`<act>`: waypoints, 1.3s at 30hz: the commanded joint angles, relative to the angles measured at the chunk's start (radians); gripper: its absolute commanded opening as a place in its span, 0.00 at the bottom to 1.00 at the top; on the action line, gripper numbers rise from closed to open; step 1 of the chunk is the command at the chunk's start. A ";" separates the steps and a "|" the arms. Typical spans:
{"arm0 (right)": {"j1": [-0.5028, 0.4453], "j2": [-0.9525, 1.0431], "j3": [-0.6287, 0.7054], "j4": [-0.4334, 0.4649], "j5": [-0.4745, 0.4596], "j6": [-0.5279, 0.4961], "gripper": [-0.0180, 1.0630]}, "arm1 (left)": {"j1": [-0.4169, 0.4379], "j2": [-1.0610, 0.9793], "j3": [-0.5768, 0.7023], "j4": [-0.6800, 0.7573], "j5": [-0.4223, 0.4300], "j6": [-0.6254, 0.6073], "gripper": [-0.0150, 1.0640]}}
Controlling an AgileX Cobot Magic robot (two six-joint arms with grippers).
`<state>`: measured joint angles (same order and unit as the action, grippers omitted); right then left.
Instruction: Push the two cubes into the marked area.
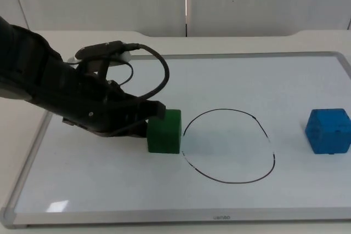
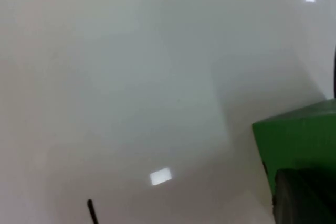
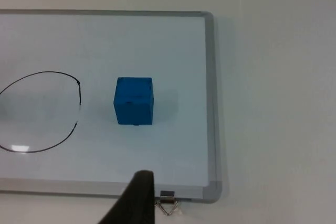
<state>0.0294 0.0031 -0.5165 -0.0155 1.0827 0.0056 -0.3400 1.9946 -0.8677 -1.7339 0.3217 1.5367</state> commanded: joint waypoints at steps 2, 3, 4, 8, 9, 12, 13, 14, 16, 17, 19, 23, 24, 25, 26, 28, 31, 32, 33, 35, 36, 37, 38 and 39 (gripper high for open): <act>0.005 -0.003 0.002 -0.001 -0.005 0.004 0.99 | -0.016 0.002 -0.005 -0.011 0.007 -0.001 0.01; 0.005 -0.003 0.002 -0.001 -0.005 0.004 0.99 | -0.016 0.004 -0.005 -0.011 0.007 -0.001 0.01; 0.005 -0.003 0.002 -0.001 -0.005 0.004 0.99 | -0.020 0.008 -0.005 -0.011 0.013 -0.001 0.01; 0.005 -0.003 0.002 -0.001 -0.005 0.004 0.99 | -0.033 0.012 -0.005 -0.011 0.006 -0.001 0.01; 0.005 -0.003 0.002 -0.001 -0.005 0.004 0.99 | -0.036 0.012 -0.009 -0.011 0.006 -0.001 0.01; 0.005 -0.003 0.002 -0.001 -0.005 0.004 0.99 | -0.037 0.012 -0.019 -0.011 0.006 -0.001 0.01; 0.005 -0.003 0.002 -0.001 -0.005 0.004 0.99 | -0.037 0.014 -0.027 -0.011 0.006 -0.001 0.01; 0.005 -0.003 0.002 -0.001 -0.005 0.004 0.99 | -0.037 0.014 -0.037 -0.011 0.009 -0.001 0.01; 0.005 -0.003 0.002 -0.001 -0.005 0.004 0.99 | -0.042 0.014 -0.040 -0.011 0.013 -0.001 0.01; 0.005 -0.003 0.002 -0.001 -0.005 0.004 0.99 | -0.048 0.016 -0.039 -0.011 0.011 -0.001 0.01; 0.005 -0.003 0.002 -0.001 -0.005 0.004 0.99 | -0.054 0.018 -0.040 -0.011 0.009 -0.001 0.01; 0.005 -0.003 0.002 -0.001 -0.005 0.004 0.99 | -0.077 0.037 -0.045 -0.011 0.004 -0.001 0.01; 0.005 -0.003 0.002 -0.001 -0.005 0.004 0.99 | -0.081 0.041 -0.046 -0.011 0.003 -0.001 0.01; 0.005 -0.003 0.002 -0.001 -0.005 0.004 0.99 | -0.081 0.045 -0.046 -0.011 0.003 -0.001 0.01; 0.005 -0.003 0.002 -0.001 -0.005 0.004 0.99 | -0.081 0.048 -0.046 -0.011 0.005 -0.001 0.01; 0.005 -0.003 0.002 -0.001 -0.005 0.004 0.99 | -0.081 0.048 -0.046 -0.011 0.005 -0.001 0.01; 0.005 -0.003 0.002 -0.001 -0.005 0.004 0.99 | -0.082 0.047 -0.047 -0.011 0.017 -0.001 0.01; 0.005 -0.003 0.002 -0.001 -0.005 0.004 0.99 | -0.085 0.047 -0.047 -0.011 0.019 -0.002 0.01; 0.005 -0.003 0.002 -0.001 -0.005 0.004 0.99 | -0.085 0.047 -0.047 -0.011 0.019 -0.002 0.01; 0.005 -0.003 0.002 -0.001 -0.005 0.004 0.99 | -0.089 0.047 -0.049 -0.011 0.021 -0.002 0.01; 0.005 -0.003 0.002 -0.001 -0.005 0.004 0.99 | -0.089 0.047 -0.049 -0.011 0.019 -0.002 0.01; 0.005 -0.003 0.002 -0.001 -0.005 0.004 0.99 | -0.094 0.047 -0.051 -0.011 0.024 -0.002 0.01; 0.005 -0.003 0.002 -0.001 -0.005 0.004 0.99 | -0.094 0.047 -0.051 -0.011 0.024 -0.002 0.01; 0.005 -0.003 0.002 -0.001 -0.005 0.004 0.99 | -0.102 0.047 -0.054 -0.011 0.024 -0.002 0.01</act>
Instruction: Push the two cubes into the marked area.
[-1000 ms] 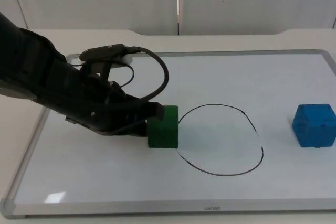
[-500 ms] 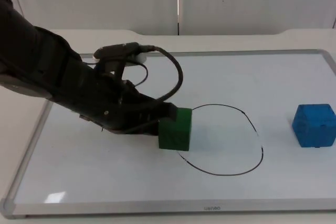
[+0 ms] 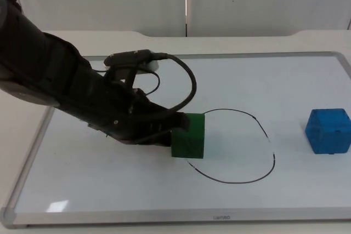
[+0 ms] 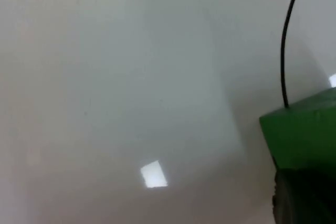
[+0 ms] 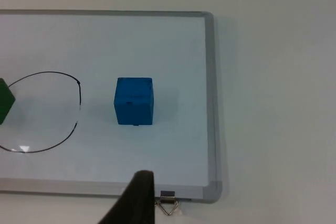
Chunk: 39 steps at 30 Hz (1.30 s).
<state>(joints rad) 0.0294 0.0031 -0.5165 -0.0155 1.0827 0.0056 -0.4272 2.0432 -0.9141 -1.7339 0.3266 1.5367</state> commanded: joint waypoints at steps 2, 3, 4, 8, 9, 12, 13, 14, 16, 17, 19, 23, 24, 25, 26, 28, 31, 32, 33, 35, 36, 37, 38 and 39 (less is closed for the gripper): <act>0.005 -0.003 0.002 -0.001 -0.005 0.004 0.99 | -0.026 -0.001 -0.012 -0.011 0.019 -0.002 0.01; 0.005 -0.003 0.002 -0.001 -0.005 0.004 0.99 | -0.035 -0.001 -0.014 -0.011 0.013 -0.002 0.01; 0.005 -0.003 0.002 -0.001 -0.005 0.004 0.99 | -0.040 -0.001 -0.016 -0.011 0.007 -0.002 0.01; 0.005 -0.003 0.002 -0.001 -0.005 0.004 0.99 | -0.056 -0.001 -0.021 -0.011 0.006 -0.002 0.01; 0.005 -0.003 0.002 -0.001 -0.005 0.004 0.99 | -0.060 -0.001 -0.025 -0.011 0.004 -0.002 0.01; 0.005 -0.003 0.002 -0.001 -0.005 0.004 0.99 | -0.060 -0.001 -0.028 -0.011 0.004 -0.002 0.01; 0.005 -0.003 0.002 -0.001 -0.005 0.004 0.99 | -0.060 -0.001 -0.029 -0.011 0.008 -0.002 0.01; 0.005 -0.003 0.002 -0.001 -0.005 0.004 0.99 | -0.060 -0.001 -0.029 -0.011 0.008 -0.002 0.01; 0.005 -0.003 0.002 -0.001 -0.005 0.004 0.99 | -0.060 -0.001 -0.029 -0.011 0.008 -0.002 0.01; 0.005 -0.003 0.002 -0.001 -0.005 0.004 0.99 | -0.060 -0.001 -0.029 -0.011 0.008 -0.002 0.01; 0.005 -0.003 0.002 -0.001 -0.005 0.004 0.99 | -0.063 -0.001 -0.029 -0.011 0.008 -0.017 0.01; 0.005 -0.003 0.002 -0.001 -0.005 0.004 0.99 | -0.075 -0.001 -0.029 -0.011 0.009 -0.019 0.01; 0.005 -0.003 0.002 -0.001 -0.005 0.004 0.99 | -0.082 -0.001 -0.029 -0.011 0.009 -0.019 0.01; 0.005 -0.003 0.002 -0.001 -0.005 0.004 0.99 | -0.085 -0.001 -0.029 -0.011 0.004 -0.016 0.01; 0.005 -0.003 0.002 -0.001 -0.005 0.004 0.99 | -0.085 -0.001 -0.029 -0.011 0.004 -0.012 0.01; 0.005 -0.003 0.002 -0.001 -0.005 0.004 0.99 | -0.085 -0.001 -0.029 -0.011 -0.001 -0.007 0.01; 0.005 -0.003 0.002 -0.001 -0.005 0.004 0.99 | -0.073 -0.001 -0.029 -0.011 -0.005 -0.005 0.01; 0.005 -0.003 0.002 -0.001 -0.005 0.004 0.99 | -0.070 -0.001 -0.029 -0.011 -0.005 -0.005 0.01; 0.005 -0.003 0.002 -0.001 -0.005 0.004 0.99 | -0.070 -0.001 -0.029 -0.011 -0.005 -0.005 0.01; 0.005 -0.003 0.002 -0.001 -0.005 0.004 0.99 | -0.056 -0.008 -0.029 -0.011 -0.001 -0.005 0.01; 0.005 -0.003 0.002 -0.001 -0.005 0.004 0.99 | -0.048 -0.019 -0.029 -0.011 0.004 -0.005 0.01; 0.005 -0.003 0.002 -0.001 -0.005 0.004 0.99 | -0.039 -0.033 -0.029 0.001 0.003 -0.005 0.01; 0.005 -0.003 0.002 -0.001 -0.005 0.004 0.99 | -0.034 -0.050 -0.029 0.023 0.005 -0.011 0.01; 0.005 -0.003 0.002 -0.001 -0.005 0.004 0.99 | -0.034 -0.050 -0.029 0.023 0.005 -0.011 0.01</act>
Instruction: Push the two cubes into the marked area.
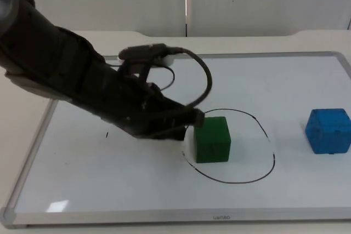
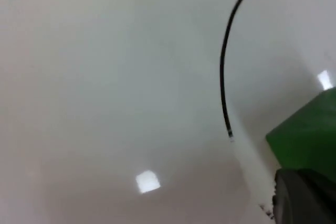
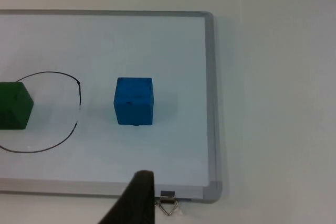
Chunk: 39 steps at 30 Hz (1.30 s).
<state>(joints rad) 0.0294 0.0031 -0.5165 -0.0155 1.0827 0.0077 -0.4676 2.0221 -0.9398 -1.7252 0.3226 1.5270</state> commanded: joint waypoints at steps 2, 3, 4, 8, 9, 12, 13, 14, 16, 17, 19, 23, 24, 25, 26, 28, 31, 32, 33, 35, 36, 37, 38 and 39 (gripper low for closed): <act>0.005 -0.003 0.002 -0.001 -0.005 0.002 0.99 | 0.026 -0.086 -0.003 0.074 0.007 -0.037 0.01; 0.005 -0.003 0.002 -0.001 -0.005 0.002 0.99 | 0.038 -0.123 -0.003 0.109 0.004 -0.061 0.01; 0.005 -0.003 0.002 -0.001 -0.005 0.002 0.99 | 0.047 -0.158 -0.003 0.144 0.004 -0.087 0.01; 0.005 -0.003 0.002 -0.001 -0.005 0.002 0.99 | 0.091 -0.319 -0.003 0.271 0.004 -0.194 0.01; 0.003 -0.003 0.002 -0.001 -0.005 0.002 0.99 | 0.103 -0.372 -0.003 0.300 0.004 -0.228 0.01; 0.001 -0.003 0.002 -0.001 -0.005 0.002 0.99 | 0.122 -0.475 -0.003 0.376 0.004 -0.292 0.01; 0.001 -0.003 0.002 -0.001 -0.005 0.002 0.99 | 0.131 -0.518 -0.003 0.415 0.008 -0.329 0.01; 0.001 -0.003 0.002 -0.001 -0.005 0.002 0.99 | 0.137 -0.565 -0.003 0.472 0.010 -0.366 0.01; 0.001 -0.003 0.002 -0.001 -0.005 0.002 0.99 | 0.142 -0.612 -0.003 0.540 0.017 -0.419 0.01; 0.001 -0.003 0.002 -0.001 -0.005 0.002 0.99 | 0.144 -0.648 -0.003 0.617 0.026 -0.481 0.01; 0.001 -0.003 0.002 -0.001 -0.005 0.002 0.99 | 0.144 -0.731 -0.003 0.758 0.042 -0.594 0.01; 0.001 -0.003 0.002 -0.001 -0.005 0.002 0.99 | 0.144 -0.847 -0.003 0.961 0.073 -0.767 0.01; 0.001 -0.003 0.002 -0.001 -0.005 0.002 0.99 | 0.144 -0.882 -0.003 1.023 0.092 -0.823 0.01; 0.001 -0.003 0.002 -0.001 -0.005 0.002 0.99 | 0.144 -0.923 -0.003 1.104 0.120 -0.890 0.01; 0.001 -0.003 0.002 -0.001 -0.005 0.002 0.99 | 0.144 -0.923 -0.003 1.104 0.120 -0.890 0.01; 0.001 -0.003 0.002 -0.001 -0.005 0.002 0.99 | 0.144 -1.026 -0.002 1.247 0.207 -1.020 0.01; 0.001 -0.003 0.002 -0.001 -0.005 0.002 0.99 | 0.144 -1.122 0.000 1.357 0.298 -1.124 0.01; 0.001 -0.003 0.002 -0.001 -0.005 0.002 0.99 | 0.144 -1.122 0.000 1.357 0.298 -1.124 0.01; 0.001 -0.003 0.002 -0.001 -0.005 0.002 0.99 | 0.144 -1.190 0.016 1.407 0.323 -1.163 0.01; 0.001 -0.003 0.002 -0.001 -0.005 0.002 0.99 | 0.144 -1.286 0.062 1.440 0.337 -1.200 0.01; 0.001 -0.003 0.002 -0.001 -0.005 0.002 0.99 | 0.144 -1.345 0.097 1.462 0.348 -1.219 0.01; 0.001 -0.003 0.002 -0.001 -0.005 0.002 0.99 | 0.144 -1.345 0.097 1.462 0.348 -1.219 0.01; 0.001 -0.003 0.002 -0.001 -0.005 0.002 0.99 | 0.144 -1.406 0.134 1.484 0.359 -1.246 0.01; 0.001 -0.003 0.002 -0.001 -0.005 0.002 0.99 | 0.144 -1.455 0.168 1.502 0.363 -1.273 0.01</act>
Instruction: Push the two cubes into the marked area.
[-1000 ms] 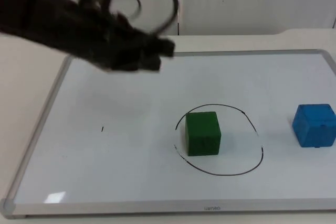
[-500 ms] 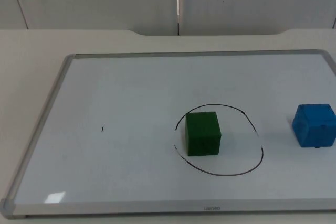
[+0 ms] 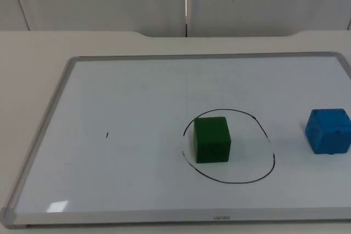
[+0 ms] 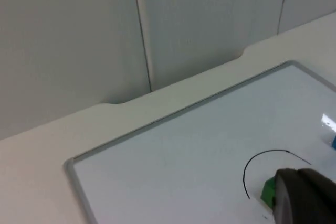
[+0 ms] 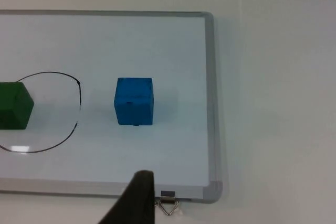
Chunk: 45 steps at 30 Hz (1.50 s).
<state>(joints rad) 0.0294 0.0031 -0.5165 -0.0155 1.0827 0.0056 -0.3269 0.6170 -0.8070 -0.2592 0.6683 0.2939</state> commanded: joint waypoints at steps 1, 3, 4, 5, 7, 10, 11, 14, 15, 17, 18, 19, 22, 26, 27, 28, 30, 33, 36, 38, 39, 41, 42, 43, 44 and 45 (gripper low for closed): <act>0.001 -0.003 0.002 -0.001 -0.005 0.004 0.99 | 0.003 -0.109 0.072 0.060 0.027 -0.069 0.01; 0.001 -0.003 0.002 -0.001 -0.005 0.004 0.99 | 0.003 -0.205 0.127 0.096 0.044 -0.109 0.01; 0.001 -0.003 0.002 -0.001 -0.005 0.004 0.99 | 0.003 -0.205 0.127 0.096 0.044 -0.109 0.01; 0.001 -0.003 0.002 -0.001 -0.005 0.004 0.99 | 0.003 -0.251 0.149 0.109 0.067 -0.125 0.01; 0.001 -0.003 0.002 -0.001 -0.005 0.004 0.99 | 0.003 -0.324 0.177 0.116 0.127 -0.125 0.01; 0.001 -0.003 0.002 -0.001 -0.005 0.004 0.99 | 0.003 -0.424 0.215 0.116 0.228 -0.127 0.01; 0.001 -0.003 0.002 -0.001 -0.005 0.004 0.99 | 0.003 -0.424 0.215 0.116 0.228 -0.127 0.01; 0.001 -0.003 0.002 -0.001 -0.005 0.004 0.99 | 0.003 -0.502 0.224 0.120 0.299 -0.138 0.01; 0.001 -0.003 0.002 -0.001 -0.005 0.004 0.99 | 0.003 -0.527 0.224 0.120 0.318 -0.148 0.01; 0.001 -0.003 0.002 -0.001 -0.005 0.004 0.99 | 0.003 -0.548 0.224 0.123 0.332 -0.151 0.01; 0.001 -0.003 0.002 -0.001 -0.005 0.004 0.99 | 0.003 -0.561 0.224 0.123 0.342 -0.151 0.01; 0.001 -0.003 0.002 -0.001 -0.005 0.004 0.99 | 0.003 -0.586 0.224 0.132 0.363 -0.153 0.01; 0.001 -0.003 0.002 -0.001 -0.005 0.004 0.99 | 0.003 -0.617 0.224 0.200 0.417 -0.205 0.01; 0.001 -0.003 0.002 -0.001 -0.005 0.004 0.99 | 0.003 -0.617 0.242 0.235 0.444 -0.205 0.01; 0.001 -0.003 0.002 -0.001 -0.005 0.004 0.99 | 0.003 -0.617 0.265 0.242 0.446 -0.205 0.01; 0.001 -0.003 0.002 -0.001 -0.005 0.004 0.99 | 0.003 -0.617 0.299 0.242 0.446 -0.205 0.01; 0.001 -0.003 0.002 -0.001 -0.005 0.004 0.99 | 0.003 -0.617 0.315 0.242 0.410 -0.209 0.01; 0.001 -0.003 0.002 -0.001 -0.005 0.004 0.99 | 0.003 -0.617 0.313 0.268 0.408 -0.242 0.01; 0.001 -0.003 0.002 -0.001 -0.005 0.004 0.99 | 0.003 -0.617 0.313 0.270 0.408 -0.247 0.01; 0.001 -0.003 0.002 -0.001 -0.005 0.004 0.99 | 0.001 -0.617 0.313 0.272 0.408 -0.247 0.01; 0.001 -0.003 0.002 -0.001 -0.005 0.004 0.99 | 0.001 -0.617 0.313 0.272 0.408 -0.247 0.01; 0.001 -0.003 0.002 -0.001 -0.005 0.004 0.99 | 0.001 -0.617 0.313 0.272 0.408 -0.247 0.01; 0.001 -0.003 0.002 -0.001 -0.005 0.004 0.99 | 0.001 -0.617 0.313 0.272 0.408 -0.247 0.01; 0.001 -0.003 0.002 -0.001 -0.005 0.004 0.99 | 0.001 -0.617 0.313 0.272 0.408 -0.247 0.01; 0.001 -0.003 0.002 -0.001 -0.005 0.004 0.99 | 0.001 -0.617 0.313 0.272 0.408 -0.247 0.01; 0.001 -0.003 0.002 -0.001 -0.005 0.004 0.99 | 0.001 -0.617 0.313 0.272 0.408 -0.247 0.01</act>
<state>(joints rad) 0.0294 0.0031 -0.5165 -0.0155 1.0827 0.0056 -0.3269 0.0044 -0.4986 0.0052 1.0868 0.0548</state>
